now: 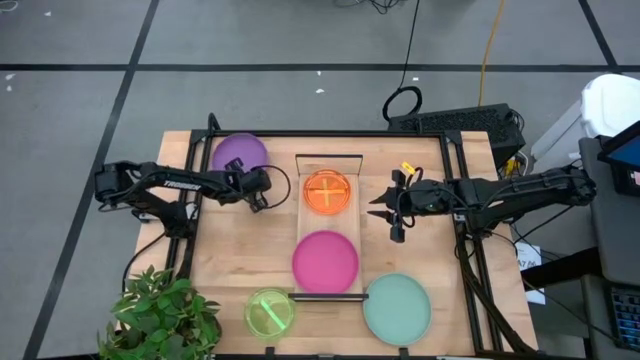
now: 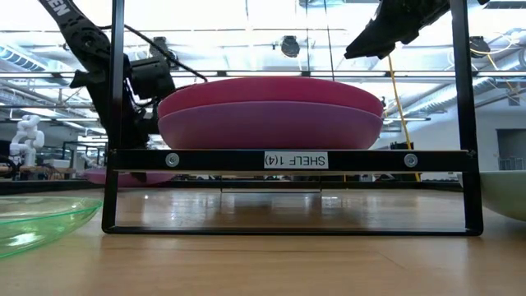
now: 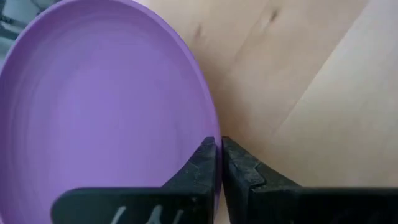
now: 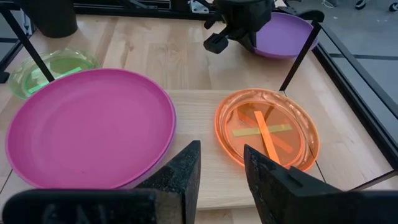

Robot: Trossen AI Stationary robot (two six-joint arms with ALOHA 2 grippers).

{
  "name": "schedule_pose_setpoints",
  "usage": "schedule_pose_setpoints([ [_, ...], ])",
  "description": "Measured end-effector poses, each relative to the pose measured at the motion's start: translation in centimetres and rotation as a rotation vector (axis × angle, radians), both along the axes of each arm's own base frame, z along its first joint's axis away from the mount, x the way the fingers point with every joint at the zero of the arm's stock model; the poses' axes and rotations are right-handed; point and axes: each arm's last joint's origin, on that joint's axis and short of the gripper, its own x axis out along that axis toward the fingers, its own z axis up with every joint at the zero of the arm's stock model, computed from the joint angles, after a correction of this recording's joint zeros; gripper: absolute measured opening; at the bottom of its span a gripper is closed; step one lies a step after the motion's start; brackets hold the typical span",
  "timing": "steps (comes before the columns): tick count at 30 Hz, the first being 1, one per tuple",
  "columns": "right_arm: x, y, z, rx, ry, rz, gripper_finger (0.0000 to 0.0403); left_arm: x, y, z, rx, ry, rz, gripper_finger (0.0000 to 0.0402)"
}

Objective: Place and stack plates onto a shelf
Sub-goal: Stack the large purple plate on top of the large pink plate on the shelf

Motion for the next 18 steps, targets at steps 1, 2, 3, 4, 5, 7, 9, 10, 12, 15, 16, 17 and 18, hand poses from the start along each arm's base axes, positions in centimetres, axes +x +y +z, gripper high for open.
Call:
schedule_pose_setpoints([
  [1,0.0,0.0,0.0,0.000,0.000,0.000,0.0105,0.2,-0.1,0.2,0.006,-0.005,-0.007,0.0012],
  [2,0.0,0.0,0.0,0.000,0.001,0.000,0.0105,0.4,-0.2,0.3,0.010,-0.009,-0.014,0.0012],
  [3,0.0,0.0,0.0,0.000,0.003,0.001,0.0105,0.6,-0.3,0.4,0.012,-0.013,-0.022,0.0012],
  [4,0.0,0.0,0.0,0.001,0.004,0.002,0.0105,0.7,-0.4,0.6,0.016,-0.017,-0.030,0.0012],
  [5,0.0,0.0,0.0,0.001,0.005,0.002,0.0105,1.0,-0.6,0.8,0.023,-0.021,-0.038,0.0012],
  [7,0.0,0.0,0.0,0.001,0.005,0.002,0.0105,1.4,-1.0,1.2,0.044,-0.013,-0.052,0.0012],
  [9,0.0,0.0,-0.1,0.001,0.006,0.002,0.0105,1.7,-1.5,1.9,0.068,0.020,-0.065,0.0012],
  [10,0.0,0.0,-0.1,0.001,0.007,0.002,0.0105,2.0,-1.7,2.3,0.082,0.034,-0.069,0.0012],
  [12,0.0,0.0,-0.1,0.001,0.007,0.002,0.0105,2.5,-2.3,3.3,0.102,0.055,-0.080,0.0012],
  [15,0.0,0.0,-0.1,0.001,0.007,0.002,0.0105,3.3,-3.4,4.8,0.117,0.061,-0.115,0.0012],
  [16,0.0,0.0,-0.1,0.001,0.007,0.002,0.0105,3.6,-3.8,5.3,0.121,0.061,-0.133,0.0012],
  [17,0.0,0.0,-0.1,0.001,0.007,0.002,0.0105,3.9,-4.2,5.8,0.126,0.058,-0.150,0.0012],
  [18,0.0,0.0,-0.1,0.001,0.007,0.002,0.0105,4.1,-4.6,6.3,0.136,0.059,-0.164,0.0012],
])
